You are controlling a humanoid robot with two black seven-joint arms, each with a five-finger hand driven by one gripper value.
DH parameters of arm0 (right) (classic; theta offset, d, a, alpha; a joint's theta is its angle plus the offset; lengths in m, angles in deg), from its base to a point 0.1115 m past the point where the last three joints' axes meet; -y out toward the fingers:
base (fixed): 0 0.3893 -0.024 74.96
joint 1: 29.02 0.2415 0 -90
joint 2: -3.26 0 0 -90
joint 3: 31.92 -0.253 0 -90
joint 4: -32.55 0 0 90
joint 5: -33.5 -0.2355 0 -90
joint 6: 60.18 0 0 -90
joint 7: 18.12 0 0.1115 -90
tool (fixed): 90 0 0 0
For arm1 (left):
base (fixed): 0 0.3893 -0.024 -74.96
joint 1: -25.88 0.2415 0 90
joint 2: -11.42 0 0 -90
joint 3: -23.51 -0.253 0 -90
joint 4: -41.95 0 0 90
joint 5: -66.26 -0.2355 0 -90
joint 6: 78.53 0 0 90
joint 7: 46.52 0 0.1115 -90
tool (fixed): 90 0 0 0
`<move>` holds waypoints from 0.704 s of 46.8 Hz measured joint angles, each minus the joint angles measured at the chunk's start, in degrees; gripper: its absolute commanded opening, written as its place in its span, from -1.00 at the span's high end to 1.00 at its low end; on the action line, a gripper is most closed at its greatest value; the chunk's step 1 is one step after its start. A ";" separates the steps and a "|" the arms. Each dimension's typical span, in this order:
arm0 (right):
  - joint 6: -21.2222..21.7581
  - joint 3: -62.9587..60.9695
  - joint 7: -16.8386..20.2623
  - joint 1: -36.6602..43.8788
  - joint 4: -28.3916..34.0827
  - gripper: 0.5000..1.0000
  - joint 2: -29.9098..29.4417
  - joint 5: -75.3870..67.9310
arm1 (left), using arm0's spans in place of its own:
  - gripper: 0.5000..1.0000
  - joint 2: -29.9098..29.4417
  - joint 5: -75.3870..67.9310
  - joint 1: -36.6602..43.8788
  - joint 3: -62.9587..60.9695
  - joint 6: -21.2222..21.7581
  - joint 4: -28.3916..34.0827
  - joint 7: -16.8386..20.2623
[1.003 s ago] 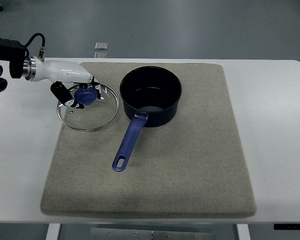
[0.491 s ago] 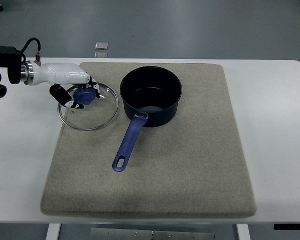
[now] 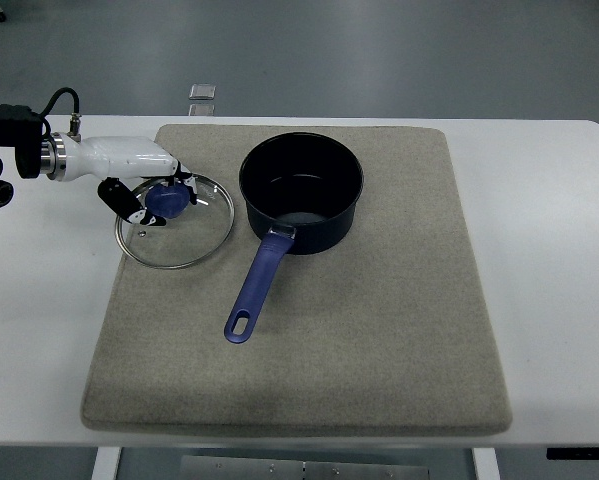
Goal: Open pot lid and place left with left hand
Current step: 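Open the left hand and release the lid knob, withdrawing upward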
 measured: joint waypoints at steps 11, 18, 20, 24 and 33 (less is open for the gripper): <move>0.00 0.01 -0.01 0.00 0.00 -0.67 0.00 0.00 | -0.91 -0.05 0.02 0.54 0.09 0.09 -0.09 0.00; 0.00 0.04 -0.02 0.01 -0.01 -0.67 0.00 0.00 | -0.91 -0.21 0.03 0.36 0.44 0.09 -0.53 0.00; 0.00 0.04 -0.03 0.00 -0.01 -0.67 0.00 0.00 | -0.91 -0.63 0.19 0.15 0.75 0.07 -0.66 0.01; 0.00 0.01 -0.06 0.00 0.00 -0.67 0.00 0.00 | -0.91 -1.87 0.75 -0.19 1.88 -0.15 -1.39 0.01; 0.00 0.01 -0.03 -0.01 0.00 -0.67 0.00 0.00 | -0.91 -5.40 1.09 -1.94 4.85 -0.56 -4.22 -0.02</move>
